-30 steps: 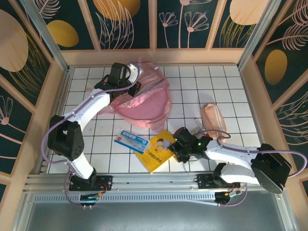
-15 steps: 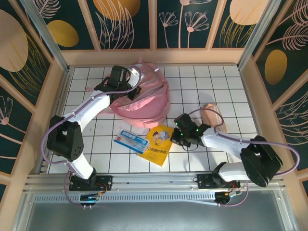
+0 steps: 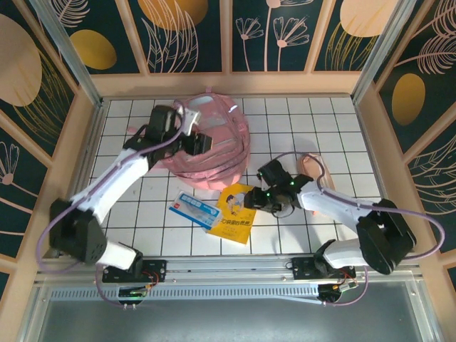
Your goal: Pack the student bag
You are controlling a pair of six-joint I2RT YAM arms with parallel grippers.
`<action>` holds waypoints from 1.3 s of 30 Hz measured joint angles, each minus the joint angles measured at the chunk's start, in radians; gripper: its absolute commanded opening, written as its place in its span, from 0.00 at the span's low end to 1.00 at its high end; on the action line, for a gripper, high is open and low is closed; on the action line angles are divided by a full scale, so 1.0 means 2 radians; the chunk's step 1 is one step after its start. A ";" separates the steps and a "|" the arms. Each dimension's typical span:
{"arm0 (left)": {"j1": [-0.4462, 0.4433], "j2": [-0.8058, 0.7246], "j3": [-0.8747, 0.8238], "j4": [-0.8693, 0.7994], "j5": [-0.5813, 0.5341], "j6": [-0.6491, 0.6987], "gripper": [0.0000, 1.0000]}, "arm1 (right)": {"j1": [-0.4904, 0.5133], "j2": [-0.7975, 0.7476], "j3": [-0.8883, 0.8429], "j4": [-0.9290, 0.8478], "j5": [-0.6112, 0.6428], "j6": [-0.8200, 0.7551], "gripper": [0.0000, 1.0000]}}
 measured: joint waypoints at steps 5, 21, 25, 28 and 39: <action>-0.129 -0.071 -0.113 0.025 -0.010 -0.135 0.59 | 0.003 -0.009 -0.059 0.025 -0.028 0.036 0.52; -0.143 0.102 -0.168 0.093 -0.083 -0.252 0.63 | -0.026 0.013 -0.100 0.144 -0.076 0.055 0.49; -0.143 0.140 -0.153 0.103 -0.079 -0.252 0.64 | -0.034 0.026 -0.109 0.173 -0.076 0.058 0.47; -0.143 0.153 -0.148 0.106 -0.079 -0.252 0.63 | -0.036 0.033 -0.109 0.177 -0.080 0.062 0.42; -0.135 0.162 -0.143 0.107 -0.062 -0.253 0.56 | -0.049 0.052 -0.110 0.188 -0.099 0.057 0.26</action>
